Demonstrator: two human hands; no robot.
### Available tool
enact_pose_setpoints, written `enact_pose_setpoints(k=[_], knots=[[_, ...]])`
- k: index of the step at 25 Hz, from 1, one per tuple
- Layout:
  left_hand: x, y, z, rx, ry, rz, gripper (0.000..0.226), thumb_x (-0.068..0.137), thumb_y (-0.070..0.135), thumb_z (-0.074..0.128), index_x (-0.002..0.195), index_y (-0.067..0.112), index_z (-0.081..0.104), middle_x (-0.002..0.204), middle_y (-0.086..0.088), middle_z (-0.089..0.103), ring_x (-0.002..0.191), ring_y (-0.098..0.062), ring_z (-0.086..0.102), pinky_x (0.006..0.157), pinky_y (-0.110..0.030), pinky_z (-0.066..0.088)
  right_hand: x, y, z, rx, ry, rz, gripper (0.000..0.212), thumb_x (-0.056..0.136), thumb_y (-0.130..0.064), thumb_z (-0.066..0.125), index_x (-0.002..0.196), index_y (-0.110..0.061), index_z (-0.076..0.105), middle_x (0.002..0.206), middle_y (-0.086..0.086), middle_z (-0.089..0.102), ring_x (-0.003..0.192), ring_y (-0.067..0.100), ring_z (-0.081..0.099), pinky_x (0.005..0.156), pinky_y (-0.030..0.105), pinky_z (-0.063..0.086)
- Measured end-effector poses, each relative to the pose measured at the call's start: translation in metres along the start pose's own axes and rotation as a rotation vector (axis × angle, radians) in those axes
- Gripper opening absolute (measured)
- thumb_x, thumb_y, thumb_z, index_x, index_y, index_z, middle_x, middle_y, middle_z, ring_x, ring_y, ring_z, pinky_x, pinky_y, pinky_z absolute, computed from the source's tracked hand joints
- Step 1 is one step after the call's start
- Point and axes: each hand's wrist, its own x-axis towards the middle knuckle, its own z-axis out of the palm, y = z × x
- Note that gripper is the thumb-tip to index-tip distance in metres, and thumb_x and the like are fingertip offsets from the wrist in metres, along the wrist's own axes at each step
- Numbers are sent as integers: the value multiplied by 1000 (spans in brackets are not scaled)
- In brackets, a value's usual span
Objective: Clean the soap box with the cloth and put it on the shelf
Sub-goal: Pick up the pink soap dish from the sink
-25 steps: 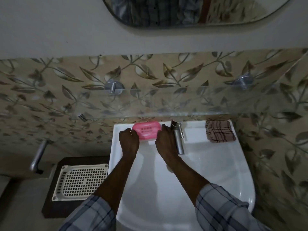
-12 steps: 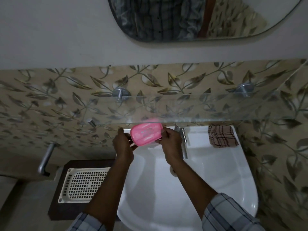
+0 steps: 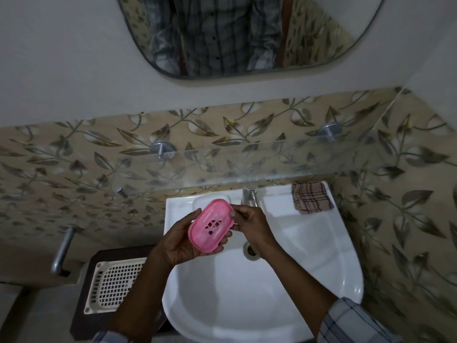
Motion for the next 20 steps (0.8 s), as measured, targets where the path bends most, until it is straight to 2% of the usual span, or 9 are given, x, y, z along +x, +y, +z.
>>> enact_pose_setpoints(k=[4,6,8,10,12,14,15,17,20], knots=[[10,-4,-5,-46,83,43,79,77,42,74,138,-3,53,135,-34,56,107,-48,65,89,-56,55,-7,-1,-18,-135,49,-23,17,97,-11,60,97,-5,76,84,3,75,80,19,73,76,33,63],[12,0,-10,-94,121,60,73,82,43,63,140,0,51,136,-34,55,104,-47,66,88,-56,56,-15,0,-41,-250,159,-88,22,92,-17,61,76,-8,73,60,-1,69,57,17,69,56,31,61],[13,4,-15,-107,145,36,69,88,45,53,140,-1,53,138,-34,54,103,-47,67,89,-56,55,-18,4,-78,-539,357,-236,25,88,-23,62,68,-10,66,56,4,65,52,22,64,50,34,55],[15,2,-18,-111,161,23,68,92,47,44,138,-3,53,136,-34,56,101,-48,68,89,-58,55,-12,11,-127,-909,548,-313,15,86,-18,65,98,-14,73,95,9,74,89,27,69,76,35,56],[15,-2,-15,-141,186,33,68,93,48,43,137,-3,55,132,-35,58,98,-49,68,89,-61,54,6,18,-175,-1273,386,-153,61,88,-17,66,145,-11,45,151,18,42,140,37,37,113,42,34],[17,-8,-6,-156,210,41,70,91,53,51,132,-3,56,128,-36,60,96,-48,68,87,-61,54,19,19,-207,-1582,149,-101,87,84,-22,74,153,-7,23,160,21,18,148,42,17,121,49,18],[19,-12,-2,-155,217,45,73,89,55,53,131,-4,57,127,-35,61,95,-47,68,87,-60,55,22,20,-213,-1667,102,-196,87,77,-17,80,149,-2,33,154,27,31,142,47,31,116,55,29],[20,-18,3,-155,232,66,72,89,54,54,133,-3,55,128,-34,61,99,-47,68,91,-60,52,24,26,-211,-1754,148,-441,52,71,0,74,123,4,65,118,31,67,105,48,66,86,56,56],[18,-23,16,-161,249,80,68,94,50,50,138,-3,51,129,-33,59,104,-46,64,98,-60,46,28,14,-213,-1515,320,-694,28,72,8,72,99,3,75,90,24,74,76,38,74,63,42,62]])
